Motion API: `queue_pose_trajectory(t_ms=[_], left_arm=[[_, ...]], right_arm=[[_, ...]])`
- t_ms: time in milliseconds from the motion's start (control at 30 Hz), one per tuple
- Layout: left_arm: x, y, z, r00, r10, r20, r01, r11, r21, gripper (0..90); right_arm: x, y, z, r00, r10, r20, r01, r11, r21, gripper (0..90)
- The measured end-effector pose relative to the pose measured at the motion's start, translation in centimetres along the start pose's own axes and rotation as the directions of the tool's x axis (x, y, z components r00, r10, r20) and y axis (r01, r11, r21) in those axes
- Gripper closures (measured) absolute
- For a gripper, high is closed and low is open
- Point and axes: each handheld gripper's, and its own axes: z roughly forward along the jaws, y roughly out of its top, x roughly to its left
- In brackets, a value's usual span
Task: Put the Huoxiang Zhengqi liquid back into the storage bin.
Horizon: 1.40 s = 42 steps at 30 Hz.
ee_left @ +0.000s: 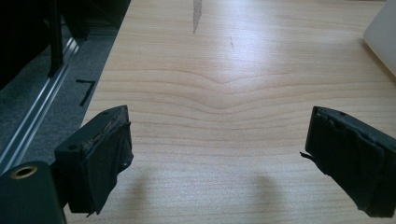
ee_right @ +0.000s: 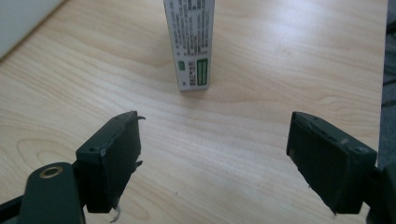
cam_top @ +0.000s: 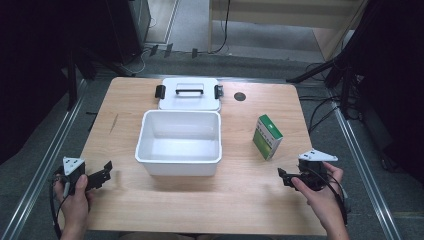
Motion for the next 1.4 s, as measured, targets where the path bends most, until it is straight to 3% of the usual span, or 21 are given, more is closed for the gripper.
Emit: queue_pose_trajectory(t_ms=[33,100,167,300,333,367,400,533,633,700,733,767,800,967,1233,1400], left_arm=[[0.0,0.0,0.0,1.0000,0.001,0.000,-0.001,1.0000,0.002,8.1],[0.0,0.0,0.1,1.0000,0.000,0.000,0.000,1.0000,0.004,8.1],[0.0,0.0,0.1,1.0000,0.002,0.003,-0.002,1.0000,0.009,8.1],[0.0,0.1,0.1,1.0000,0.002,0.009,-0.002,0.9999,0.015,8.4],[0.0,0.1,0.1,1.0000,0.002,0.009,-0.002,0.9999,0.015,8.3],[0.0,0.1,0.1,1.0000,0.002,0.009,-0.002,0.9999,0.015,8.3],[0.0,0.1,0.1,0.9999,0.002,0.010,-0.003,0.9999,0.015,8.3],[0.0,0.1,0.2,0.9999,0.004,0.011,-0.004,0.9998,0.018,8.3],[0.0,0.1,0.2,0.9999,0.004,0.011,-0.005,0.9998,0.017,8.3],[0.0,0.1,0.2,0.9999,0.006,0.011,-0.006,0.9998,0.018,8.4],[0.0,0.1,0.2,0.9999,0.006,0.011,-0.006,0.9998,0.018,8.4],[0.0,0.1,0.2,0.9999,0.005,0.011,-0.005,0.9998,0.018,8.3],[0.0,0.1,0.2,0.9999,0.006,0.011,-0.006,0.9998,0.019,8.3],[0.0,0.1,0.2,0.9999,0.006,0.011,-0.006,0.9997,0.023,8.3],[0.0,0.1,0.2,0.9999,0.004,0.010,-0.005,0.9997,0.023,8.3],[0.0,0.1,0.2,0.9999,0.004,0.012,-0.004,0.9997,0.024,8.4]], right_arm=[[0.0,0.0,0.0,1.0000,0.000,0.000,0.000,1.000,0.000,17.9],[0.0,0.8,0.2,0.9998,-0.018,0.006,0.017,0.996,0.092,17.9],[0.0,1.2,0.3,0.9995,-0.030,0.000,0.030,0.990,0.140,18.0],[-0.1,2.1,0.7,0.9985,-0.041,-0.038,0.050,0.960,0.277,17.2],[-0.1,2.1,0.7,0.9985,-0.041,-0.038,0.050,0.960,0.277,17.2],[-0.1,2.3,0.8,0.9983,-0.040,-0.042,0.051,0.951,0.304,17.2],[-0.1,2.8,0.8,0.9975,-0.058,-0.041,0.069,0.932,0.357,17.2],[-0.4,4.0,0.3,0.9967,-0.070,-0.041,0.081,0.901,0.426,17.0],[-0.5,4.9,-0.1,0.9941,-0.104,-0.032,0.106,0.871,0.479,17.1],[-0.4,5.5,-0.3,0.9910,-0.129,-0.036,0.129,0.845,0.518,17.2],[-0.4,5.5,-0.3,0.9910,-0.129,-0.036,0.129,0.845,0.518,17.2],[-0.3,6.1,-0.6,0.9881,-0.144,-0.053,0.149,0.815,0.560,17.4],[-0.3,6.3,-0.6,0.9871,-0.149,-0.059,0.156,0.811,0.564,17.4],[-0.1,7.4,-1.0,0.9835,-0.167,-0.069,0.173,0.765,0.620,17.2],[-0.1,9.5,-1.4,0.9850,-0.152,-0.082,0.169,0.762,0.625,18.3],[0.3,11.6,-1.5,0.9864,-0.153,-0.060,0.157,0.775,0.612,23.5]])
